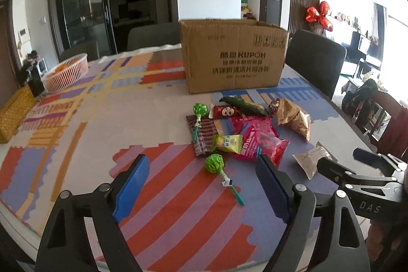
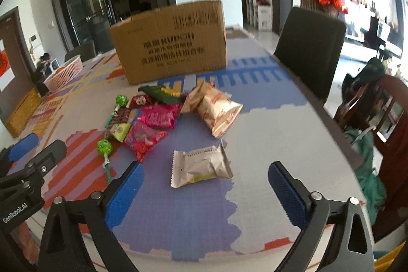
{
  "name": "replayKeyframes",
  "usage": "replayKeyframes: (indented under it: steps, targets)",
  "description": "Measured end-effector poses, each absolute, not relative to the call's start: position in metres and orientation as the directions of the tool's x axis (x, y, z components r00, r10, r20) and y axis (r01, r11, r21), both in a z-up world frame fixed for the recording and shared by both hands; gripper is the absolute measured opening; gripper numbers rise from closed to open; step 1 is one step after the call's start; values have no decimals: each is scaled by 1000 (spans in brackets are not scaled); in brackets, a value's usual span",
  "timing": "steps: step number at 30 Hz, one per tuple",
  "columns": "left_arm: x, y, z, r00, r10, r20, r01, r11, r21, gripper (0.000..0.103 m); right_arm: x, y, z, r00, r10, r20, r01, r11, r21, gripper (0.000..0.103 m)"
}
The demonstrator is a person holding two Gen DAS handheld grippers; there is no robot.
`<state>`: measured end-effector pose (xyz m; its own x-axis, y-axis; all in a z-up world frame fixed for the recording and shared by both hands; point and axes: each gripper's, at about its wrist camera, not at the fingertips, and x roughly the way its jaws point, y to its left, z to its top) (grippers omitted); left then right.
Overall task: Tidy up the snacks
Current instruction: 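Grasp the white biscuit pack with the right gripper while the left grasps the green lollipop, then carry the white pack and green lollipop with both grippers into the cardboard box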
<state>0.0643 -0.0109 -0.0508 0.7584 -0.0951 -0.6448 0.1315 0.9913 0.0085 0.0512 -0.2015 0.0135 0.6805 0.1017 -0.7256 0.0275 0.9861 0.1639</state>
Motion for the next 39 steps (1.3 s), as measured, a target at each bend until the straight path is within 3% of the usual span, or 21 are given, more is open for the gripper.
replayKeyframes:
  steps: [8,18,28,39]
  targets:
    - [91,-15,-73,716,-100,-691,134,991,-5,69,75,-201,-14,591,149,-793,35,977,210,82]
    - [114,-22,-96,637,-140,-758,155,987,-53,52,89,-198,-20,564,161,-810,24,977,210,70]
    - [127,-27,-109,594,-158,-789,178,982,-63,26,96,-185,-17,565,163,-809,-32,984,176,44]
    - [109,-31,-93,619,-179,-764,206,977,-62,26,85,-185,-2,607,152,-780,-41,986,160,43]
